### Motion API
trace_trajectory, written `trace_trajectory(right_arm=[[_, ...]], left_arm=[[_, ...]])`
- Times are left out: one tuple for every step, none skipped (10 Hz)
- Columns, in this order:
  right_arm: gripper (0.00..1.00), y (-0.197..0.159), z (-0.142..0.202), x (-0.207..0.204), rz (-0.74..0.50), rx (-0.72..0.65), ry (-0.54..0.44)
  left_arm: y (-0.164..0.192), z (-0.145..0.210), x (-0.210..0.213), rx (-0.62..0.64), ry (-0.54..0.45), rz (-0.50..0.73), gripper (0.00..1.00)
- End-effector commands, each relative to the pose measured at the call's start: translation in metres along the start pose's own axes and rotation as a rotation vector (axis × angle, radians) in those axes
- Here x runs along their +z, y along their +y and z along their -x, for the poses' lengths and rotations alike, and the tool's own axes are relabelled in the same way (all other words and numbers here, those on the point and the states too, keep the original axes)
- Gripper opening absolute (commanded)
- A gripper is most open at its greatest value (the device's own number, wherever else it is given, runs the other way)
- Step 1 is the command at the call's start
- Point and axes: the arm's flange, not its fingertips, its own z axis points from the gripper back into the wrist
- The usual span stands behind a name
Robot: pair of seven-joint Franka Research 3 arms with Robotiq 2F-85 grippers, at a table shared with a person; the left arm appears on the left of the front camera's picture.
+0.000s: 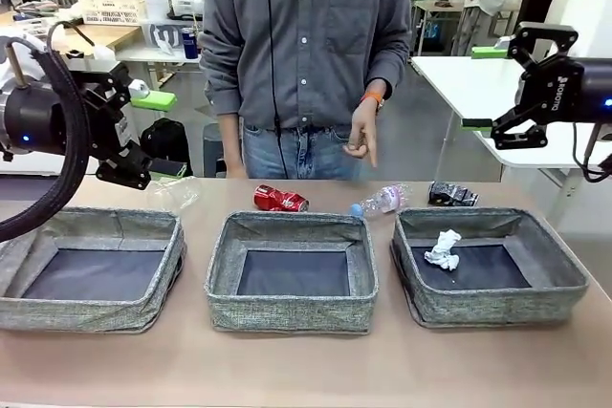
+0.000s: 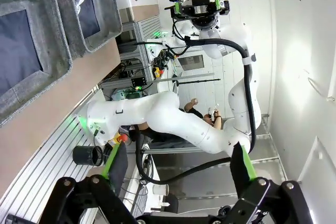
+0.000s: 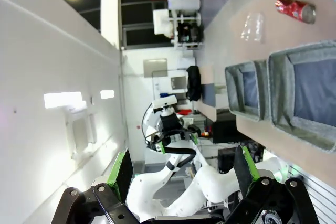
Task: Sort the waste into the appropriate baskets.
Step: Pick up the waste item pointed out by the person.
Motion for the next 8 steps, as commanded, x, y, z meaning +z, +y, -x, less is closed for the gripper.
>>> trace_trajectory(right_arm=[[1.00, 0.001, -0.002, -0.003, -0.018, 0.004, -0.016], [1.00, 0.001, -0.002, -0.003, -0.018, 0.004, -0.016], [1.00, 0.001, -0.002, -0.003, -0.018, 0.004, -0.016], [1.00, 0.001, -0.002, -0.003, -0.018, 0.004, -0.016], [1.00, 0.001, -0.002, -0.003, -0.018, 0.004, -0.016], [1.00, 0.001, -0.002, -0.003, -0.018, 0.004, -0.016], [1.00, 0.000, 0.000, 0.000, 0.000, 0.000, 0.000], [1.00, -0.007, -0.003, -0.013, 0.117, 0.300, 0.261]], left_arm=[[-0.001, 0.003, -0.002, 0.006, -0.008, 0.023, 1.00], [-0.001, 0.003, -0.002, 0.006, -0.008, 0.023, 1.00], [-0.001, 0.003, -0.002, 0.006, -0.008, 0.023, 1.00], [-0.001, 0.003, -0.002, 0.006, -0.008, 0.023, 1.00], [-0.001, 0.003, -0.002, 0.006, -0.008, 0.023, 1.00], [-0.001, 0.003, -0.002, 0.006, -0.008, 0.023, 1.00], [-0.001, 0.003, -0.002, 0.006, -0.008, 0.023, 1.00], [-0.001, 0.003, -0.002, 0.006, -0.008, 0.023, 1.00]])
